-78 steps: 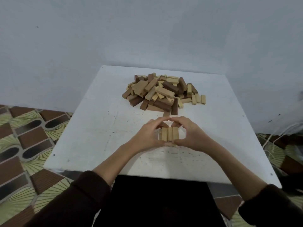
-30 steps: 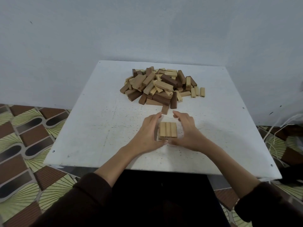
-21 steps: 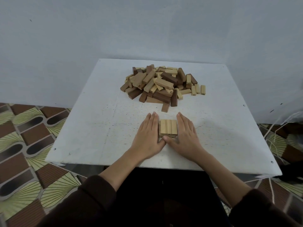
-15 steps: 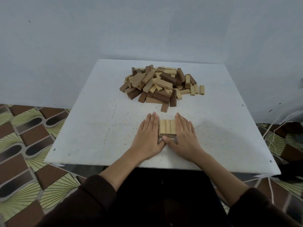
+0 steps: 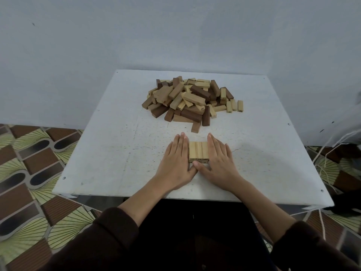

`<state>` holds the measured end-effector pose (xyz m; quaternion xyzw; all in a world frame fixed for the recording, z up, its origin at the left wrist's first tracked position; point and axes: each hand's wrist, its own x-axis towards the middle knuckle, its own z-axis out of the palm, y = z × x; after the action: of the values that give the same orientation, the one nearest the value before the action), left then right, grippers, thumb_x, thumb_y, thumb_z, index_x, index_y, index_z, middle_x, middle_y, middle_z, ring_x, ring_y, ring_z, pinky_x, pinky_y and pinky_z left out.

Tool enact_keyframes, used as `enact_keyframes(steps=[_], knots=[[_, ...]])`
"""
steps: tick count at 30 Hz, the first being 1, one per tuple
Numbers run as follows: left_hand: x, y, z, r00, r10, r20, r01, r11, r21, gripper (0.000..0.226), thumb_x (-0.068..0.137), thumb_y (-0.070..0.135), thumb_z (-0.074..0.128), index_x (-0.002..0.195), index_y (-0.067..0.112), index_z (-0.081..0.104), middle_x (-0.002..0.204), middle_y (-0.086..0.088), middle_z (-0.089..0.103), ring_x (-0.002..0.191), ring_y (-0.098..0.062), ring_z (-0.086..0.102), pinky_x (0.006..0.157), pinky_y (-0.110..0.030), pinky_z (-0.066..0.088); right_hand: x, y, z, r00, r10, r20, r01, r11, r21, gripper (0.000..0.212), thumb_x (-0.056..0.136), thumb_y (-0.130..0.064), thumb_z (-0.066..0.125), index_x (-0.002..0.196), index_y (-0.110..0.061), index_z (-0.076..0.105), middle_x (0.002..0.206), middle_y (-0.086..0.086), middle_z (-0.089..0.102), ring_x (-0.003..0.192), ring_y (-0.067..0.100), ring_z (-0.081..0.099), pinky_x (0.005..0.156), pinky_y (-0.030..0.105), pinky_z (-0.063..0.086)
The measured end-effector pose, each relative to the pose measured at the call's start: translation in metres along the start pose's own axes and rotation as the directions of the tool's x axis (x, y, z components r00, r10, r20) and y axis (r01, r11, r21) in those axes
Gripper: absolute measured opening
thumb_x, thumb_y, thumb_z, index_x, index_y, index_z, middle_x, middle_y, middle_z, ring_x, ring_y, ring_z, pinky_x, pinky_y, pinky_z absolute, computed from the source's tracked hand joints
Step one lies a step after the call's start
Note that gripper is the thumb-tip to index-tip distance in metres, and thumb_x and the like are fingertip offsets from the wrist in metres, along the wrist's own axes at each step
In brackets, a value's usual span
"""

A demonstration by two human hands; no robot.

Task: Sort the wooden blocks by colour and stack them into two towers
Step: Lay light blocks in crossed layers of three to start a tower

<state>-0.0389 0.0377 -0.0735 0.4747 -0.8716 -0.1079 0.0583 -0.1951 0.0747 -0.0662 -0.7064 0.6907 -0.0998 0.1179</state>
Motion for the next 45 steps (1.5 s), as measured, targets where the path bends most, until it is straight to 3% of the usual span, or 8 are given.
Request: enact_keyframes(steps=[7,26,28,30,32,34,38,45], knots=[[0.000,-0.001,0.001,1.000,-0.011,0.012,0.011,1.000,0.011,0.095,0.076,0.060,-0.002,0.149,-0.001,-0.009,0.158,-0.015,-0.013,0.146,-0.024,-0.013,0.115,-0.031,-0.009,-0.001,-0.001,-0.002,1.000,-0.003,0.003,0.003,1.000,0.012,0.106,0.071,-0.075,0.006,0.149,-0.005,-0.008,0.158,0.007,0.005,0.144,0.018,0.002,0.117,0.041,-0.003],[0.001,0.000,0.000,0.999,-0.018,0.046,0.018,1.000,-0.018,0.096,0.074,0.061,-0.003,0.148,-0.001,-0.011,0.158,-0.015,-0.015,0.146,-0.024,-0.015,0.116,-0.033,-0.008,-0.001,0.001,0.000,0.997,0.014,0.070,-0.012,0.999,-0.032,0.104,0.070,-0.074,-0.001,0.148,-0.007,-0.015,0.159,0.005,-0.012,0.145,0.017,-0.012,0.116,0.041,-0.011],[0.001,-0.001,-0.003,0.999,-0.011,0.050,0.015,0.998,-0.064,0.094,0.081,0.063,0.008,0.148,0.000,-0.012,0.158,-0.014,-0.016,0.146,-0.023,-0.015,0.117,-0.032,-0.008,-0.001,0.000,-0.003,0.997,0.006,0.080,-0.006,1.000,-0.003,0.103,0.076,-0.076,0.010,0.148,-0.007,-0.015,0.159,0.005,-0.011,0.145,0.018,-0.011,0.116,0.041,-0.011],[0.000,-0.001,-0.009,0.998,0.004,0.067,0.011,0.978,-0.211,0.097,0.089,0.060,0.038,0.149,0.003,-0.012,0.159,-0.010,-0.014,0.146,-0.020,-0.013,0.118,-0.033,-0.004,0.000,0.001,-0.009,0.996,0.005,0.095,-0.014,0.996,0.085,0.103,0.084,-0.070,0.038,0.149,-0.007,-0.011,0.159,0.004,-0.006,0.145,0.019,-0.008,0.118,0.041,-0.006],[0.000,-0.004,-0.020,0.997,0.007,0.072,0.022,0.920,-0.392,0.104,0.084,0.050,0.063,0.150,0.008,-0.007,0.159,-0.004,-0.001,0.145,-0.014,-0.003,0.118,-0.033,0.005,0.003,0.004,-0.018,0.997,0.001,0.080,-0.020,0.972,0.234,0.107,0.079,-0.055,0.064,0.150,-0.010,-0.003,0.157,0.003,0.006,0.143,0.020,0.001,0.118,0.041,0.007],[0.001,-0.008,-0.028,0.997,0.009,0.072,0.027,0.877,-0.480,0.106,0.079,0.040,0.074,0.151,0.013,0.001,0.154,0.001,0.016,0.138,-0.009,0.011,0.115,-0.034,0.018,0.006,0.008,-0.028,0.997,-0.036,0.068,0.011,0.939,0.343,0.108,0.074,-0.040,0.076,0.150,-0.015,0.003,0.153,0.001,0.020,0.137,0.019,0.015,0.114,0.038,0.021],[0.007,-0.011,-0.032,0.996,0.046,0.080,0.004,0.845,-0.535,0.105,0.072,0.027,0.081,0.149,0.023,0.009,0.137,0.004,0.033,0.113,-0.005,0.029,0.101,-0.029,0.036,0.013,0.014,-0.037,0.984,-0.131,0.118,0.076,0.921,0.382,0.108,0.070,-0.022,0.081,0.149,-0.018,0.008,0.141,-0.002,0.036,0.111,0.012,0.033,0.093,0.024,0.032],[0.017,-0.011,-0.028,0.997,0.040,0.066,0.009,0.790,-0.613,0.100,0.070,0.021,0.083,0.146,0.030,0.017,0.125,0.005,0.041,0.101,0.007,0.040,0.075,-0.010,0.037,0.021,0.013,-0.036,0.974,-0.209,0.091,0.157,0.905,0.396,0.101,0.070,-0.013,0.081,0.147,-0.014,0.016,0.128,0.003,0.046,0.100,0.009,0.031,0.078,0.008,0.032]])
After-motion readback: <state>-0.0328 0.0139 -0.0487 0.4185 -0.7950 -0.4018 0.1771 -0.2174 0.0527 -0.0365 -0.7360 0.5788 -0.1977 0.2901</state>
